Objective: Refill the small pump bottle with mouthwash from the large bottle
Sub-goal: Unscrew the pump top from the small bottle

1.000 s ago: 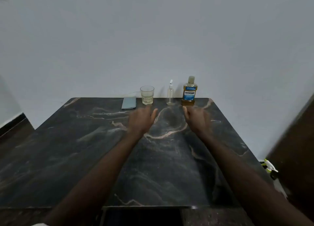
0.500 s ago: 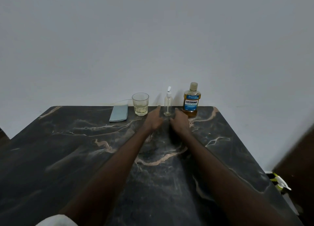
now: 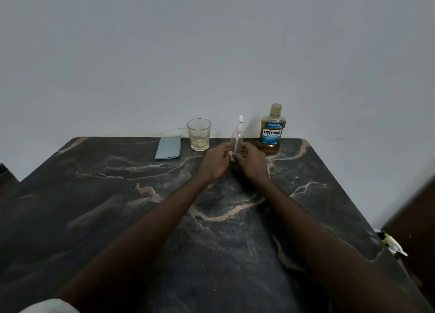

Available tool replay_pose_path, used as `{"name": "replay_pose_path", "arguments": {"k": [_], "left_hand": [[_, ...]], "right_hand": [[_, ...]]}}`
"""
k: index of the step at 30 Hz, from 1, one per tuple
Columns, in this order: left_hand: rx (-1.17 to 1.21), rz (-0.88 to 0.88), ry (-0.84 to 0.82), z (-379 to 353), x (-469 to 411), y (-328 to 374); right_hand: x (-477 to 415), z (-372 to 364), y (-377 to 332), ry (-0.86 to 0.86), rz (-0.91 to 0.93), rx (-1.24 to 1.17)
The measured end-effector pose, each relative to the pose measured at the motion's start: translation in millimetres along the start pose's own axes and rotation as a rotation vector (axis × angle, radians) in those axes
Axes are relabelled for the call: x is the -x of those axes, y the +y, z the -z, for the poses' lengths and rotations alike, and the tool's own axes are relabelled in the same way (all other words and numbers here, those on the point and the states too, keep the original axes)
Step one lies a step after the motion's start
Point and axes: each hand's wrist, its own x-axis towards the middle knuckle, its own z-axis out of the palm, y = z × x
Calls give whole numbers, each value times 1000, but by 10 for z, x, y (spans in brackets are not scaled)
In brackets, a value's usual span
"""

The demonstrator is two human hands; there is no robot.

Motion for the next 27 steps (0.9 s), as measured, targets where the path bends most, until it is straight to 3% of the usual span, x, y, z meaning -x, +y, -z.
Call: {"name": "replay_pose_path", "arguments": {"k": [5, 12, 27], "left_hand": [[-154, -71, -32, 319, 687, -51], [-115, -58, 3, 610, 1583, -25], [-76, -21, 11, 877, 2295, 48]], "right_hand": [[687, 122, -207, -76, 25, -31], [1484, 79, -465, -207, 93, -36], [2146, -69, -689, -181, 181, -100]]}}
